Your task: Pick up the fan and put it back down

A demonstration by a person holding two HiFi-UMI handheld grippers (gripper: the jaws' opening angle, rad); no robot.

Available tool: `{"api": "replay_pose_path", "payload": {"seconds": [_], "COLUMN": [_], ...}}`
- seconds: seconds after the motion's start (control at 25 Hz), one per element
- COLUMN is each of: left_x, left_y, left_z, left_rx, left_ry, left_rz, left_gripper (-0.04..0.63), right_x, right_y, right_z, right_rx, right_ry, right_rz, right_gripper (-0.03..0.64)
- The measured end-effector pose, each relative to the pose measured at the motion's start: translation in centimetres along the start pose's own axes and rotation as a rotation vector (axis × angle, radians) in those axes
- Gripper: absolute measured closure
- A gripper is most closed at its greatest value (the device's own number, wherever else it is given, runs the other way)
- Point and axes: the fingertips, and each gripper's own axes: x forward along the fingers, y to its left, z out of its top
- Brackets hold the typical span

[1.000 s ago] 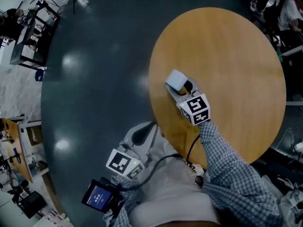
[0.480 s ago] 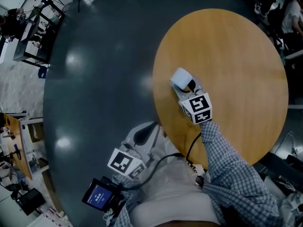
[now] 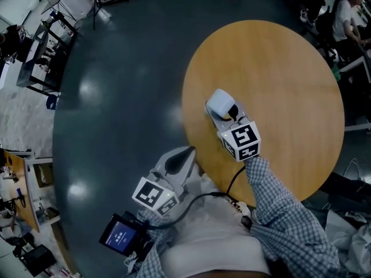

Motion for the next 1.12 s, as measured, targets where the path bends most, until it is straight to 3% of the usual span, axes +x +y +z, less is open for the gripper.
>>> {"api": "replay_pose_path", "payload": {"seconds": [0.36,0.76,1.12], "left_x": [1.9,3.2,3.7], "left_y": [-2.0,-3.7,-3.8], "left_z": [3.6,5.7,6.3], "left_rx": [0.076,0.147,0.186], "left_ry": [-0.051,-0.077,-0.105], "left_rz": [-0.076,-0.093,-0.072], "left_gripper": [0.597,0.595,0.597], "right_x": [-3.7,-7.4,-7.6], "right_y": [-0.2,0.3,0.3], "right_z": [4.4,7.7,7.7], "right_rx": [-0.010,0.022,0.022], "right_ry": [-0.033,-0.083,-0.097], "right_rz": [-0.044,-0.051,-0.045], "right_gripper": [0.472,0.472,0.472]}}
